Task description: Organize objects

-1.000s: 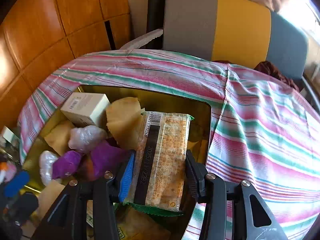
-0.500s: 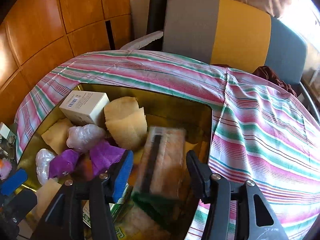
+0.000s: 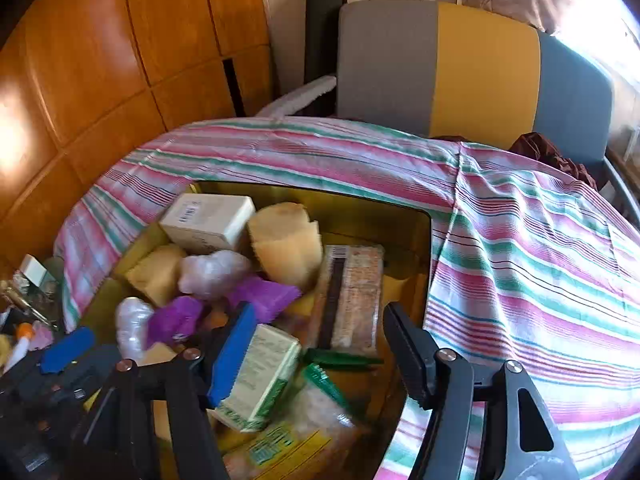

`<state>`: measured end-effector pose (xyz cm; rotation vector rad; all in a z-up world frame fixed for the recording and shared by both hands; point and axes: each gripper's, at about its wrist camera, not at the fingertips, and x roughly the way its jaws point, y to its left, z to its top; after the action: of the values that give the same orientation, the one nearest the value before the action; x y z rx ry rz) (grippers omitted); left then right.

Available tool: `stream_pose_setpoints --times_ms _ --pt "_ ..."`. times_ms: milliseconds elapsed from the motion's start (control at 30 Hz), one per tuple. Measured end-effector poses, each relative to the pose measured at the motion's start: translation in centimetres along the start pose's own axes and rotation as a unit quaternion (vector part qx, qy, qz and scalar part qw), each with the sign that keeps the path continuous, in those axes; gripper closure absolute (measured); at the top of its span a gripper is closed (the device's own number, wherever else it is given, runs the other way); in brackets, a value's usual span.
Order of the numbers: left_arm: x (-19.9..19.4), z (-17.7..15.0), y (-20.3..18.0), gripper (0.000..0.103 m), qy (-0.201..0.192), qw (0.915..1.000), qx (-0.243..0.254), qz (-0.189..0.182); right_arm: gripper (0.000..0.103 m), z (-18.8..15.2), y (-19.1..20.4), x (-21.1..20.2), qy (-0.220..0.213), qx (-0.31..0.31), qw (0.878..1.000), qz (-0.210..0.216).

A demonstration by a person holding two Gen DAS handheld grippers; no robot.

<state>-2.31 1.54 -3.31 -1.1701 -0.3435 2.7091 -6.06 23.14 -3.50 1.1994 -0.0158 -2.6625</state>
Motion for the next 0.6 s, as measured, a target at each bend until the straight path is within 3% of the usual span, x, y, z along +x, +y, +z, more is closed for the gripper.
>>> stream_pose_setpoints --times_ms 333,600 --pt "-1.3 0.4 0.6 0.039 -0.007 0.9993 0.013 0.034 0.028 -1.1 1.6 -2.7 -0.016 -0.009 1.0 -0.017" --pt "-2.3 0.6 -0.1 0.039 -0.014 0.9976 0.031 0.06 0.017 -2.1 1.8 -3.7 0.002 0.008 1.0 -0.011"
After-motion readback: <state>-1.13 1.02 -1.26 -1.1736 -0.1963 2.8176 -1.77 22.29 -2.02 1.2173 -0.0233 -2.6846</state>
